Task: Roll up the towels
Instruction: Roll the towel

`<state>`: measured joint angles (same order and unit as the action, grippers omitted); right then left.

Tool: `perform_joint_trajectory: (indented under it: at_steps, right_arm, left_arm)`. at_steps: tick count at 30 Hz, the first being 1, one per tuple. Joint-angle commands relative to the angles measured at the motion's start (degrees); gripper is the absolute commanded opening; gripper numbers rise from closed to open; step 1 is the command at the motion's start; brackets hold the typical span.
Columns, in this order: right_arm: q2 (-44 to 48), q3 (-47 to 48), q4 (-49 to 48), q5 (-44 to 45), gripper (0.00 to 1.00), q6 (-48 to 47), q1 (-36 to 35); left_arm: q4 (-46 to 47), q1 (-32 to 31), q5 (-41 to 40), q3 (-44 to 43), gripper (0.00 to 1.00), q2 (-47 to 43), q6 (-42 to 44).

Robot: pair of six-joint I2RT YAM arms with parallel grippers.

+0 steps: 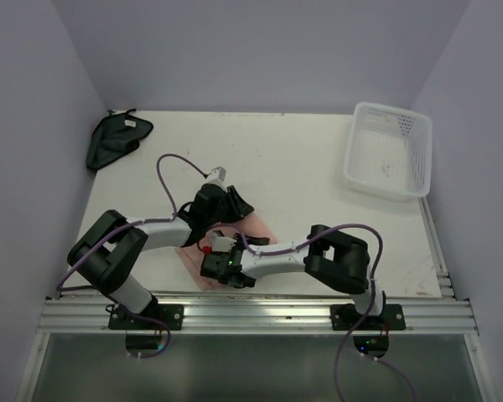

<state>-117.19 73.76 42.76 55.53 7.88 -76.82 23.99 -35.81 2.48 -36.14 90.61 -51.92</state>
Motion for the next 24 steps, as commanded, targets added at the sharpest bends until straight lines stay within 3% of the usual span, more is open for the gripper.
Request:
perform_joint_trajectory:
  at_steps: [1,11,15,20,24]
  right_arm:
    - [10.4,-0.4,-5.1,-3.5,0.46,5.0,0.3]
    - [28.0,-9.8,-12.1,-14.3,0.54,7.8,0.4]
    - [40.8,-15.7,-18.0,-22.5,0.55,9.2,1.9]
    - [50.4,-23.7,-26.4,-36.3,0.56,13.4,10.8]
    - [52.1,-27.3,-30.1,-41.1,0.56,14.6,16.1]
  left_arm:
    - [-3.0,-0.1,-3.9,2.0,0.4,3.3,1.2]
    - [-3.6,-0.1,-4.8,2.2,0.4,4.0,1.8]
    - [-4.2,-0.1,-5.1,2.3,0.4,3.8,2.1]
    - [-4.8,-0.1,-5.3,2.3,0.4,3.6,2.3]
    - [-5.5,-0.1,-5.3,2.2,0.4,3.2,2.5]
